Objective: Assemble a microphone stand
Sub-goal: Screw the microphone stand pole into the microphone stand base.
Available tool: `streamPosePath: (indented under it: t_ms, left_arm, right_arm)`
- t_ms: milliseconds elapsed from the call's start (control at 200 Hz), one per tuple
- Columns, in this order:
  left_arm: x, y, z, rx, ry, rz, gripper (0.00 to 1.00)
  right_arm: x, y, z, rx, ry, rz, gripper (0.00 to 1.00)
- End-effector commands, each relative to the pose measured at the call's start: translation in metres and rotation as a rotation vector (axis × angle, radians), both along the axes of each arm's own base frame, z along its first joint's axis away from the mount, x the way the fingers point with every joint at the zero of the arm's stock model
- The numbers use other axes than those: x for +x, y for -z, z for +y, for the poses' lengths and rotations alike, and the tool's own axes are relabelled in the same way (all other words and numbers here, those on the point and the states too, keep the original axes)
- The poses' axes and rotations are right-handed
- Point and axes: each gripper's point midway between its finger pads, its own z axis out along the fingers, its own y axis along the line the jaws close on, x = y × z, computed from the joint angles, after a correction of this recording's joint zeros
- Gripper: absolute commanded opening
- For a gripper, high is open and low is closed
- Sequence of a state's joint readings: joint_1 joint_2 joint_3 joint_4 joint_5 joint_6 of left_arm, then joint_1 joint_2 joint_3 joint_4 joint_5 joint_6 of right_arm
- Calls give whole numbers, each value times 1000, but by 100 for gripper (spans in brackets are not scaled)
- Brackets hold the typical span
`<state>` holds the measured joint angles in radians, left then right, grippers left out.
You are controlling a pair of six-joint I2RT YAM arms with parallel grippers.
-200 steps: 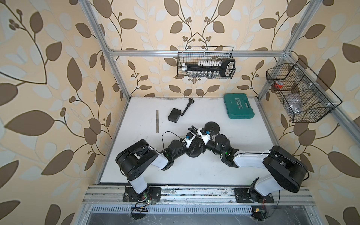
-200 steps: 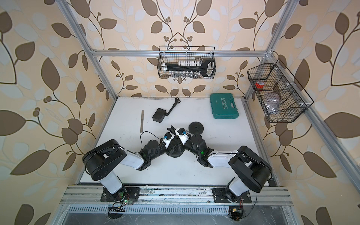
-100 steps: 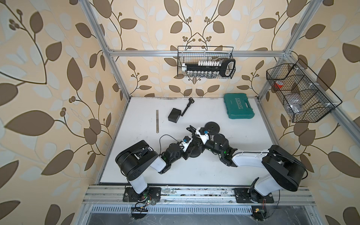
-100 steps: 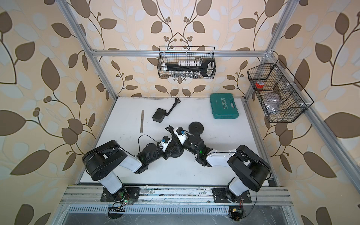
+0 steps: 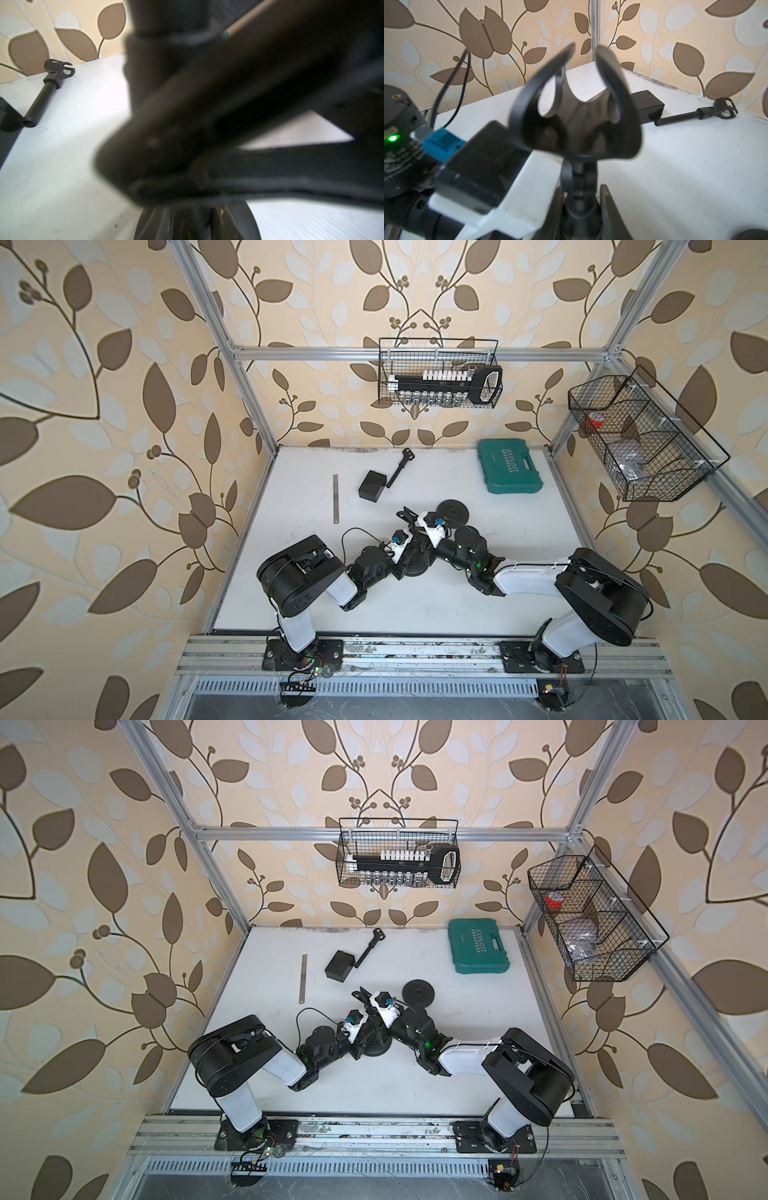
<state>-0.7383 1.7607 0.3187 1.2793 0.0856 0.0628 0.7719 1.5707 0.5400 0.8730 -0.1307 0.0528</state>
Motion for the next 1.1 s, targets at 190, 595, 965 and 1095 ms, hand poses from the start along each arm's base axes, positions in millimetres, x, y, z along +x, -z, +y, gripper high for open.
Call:
streamPosePath:
  t_ms: [190, 595, 965, 1095]
  left_arm:
    - [9, -4, -3, 7, -7, -57, 13]
    - [2, 19, -7, 62, 53, -37, 11]
    - [2, 32, -7, 67, 50, -12, 11]
    - [3, 31, -8, 60, 47, -16, 11]
  right_arm:
    - [-32, 75, -8, -147, -76, 235, 14]
    - [-31, 39, -61, -175, -235, 209, 55]
    - [-14, -2, -57, -148, -372, 88, 63]
    - [-7, -8, -49, -143, -414, 71, 63]
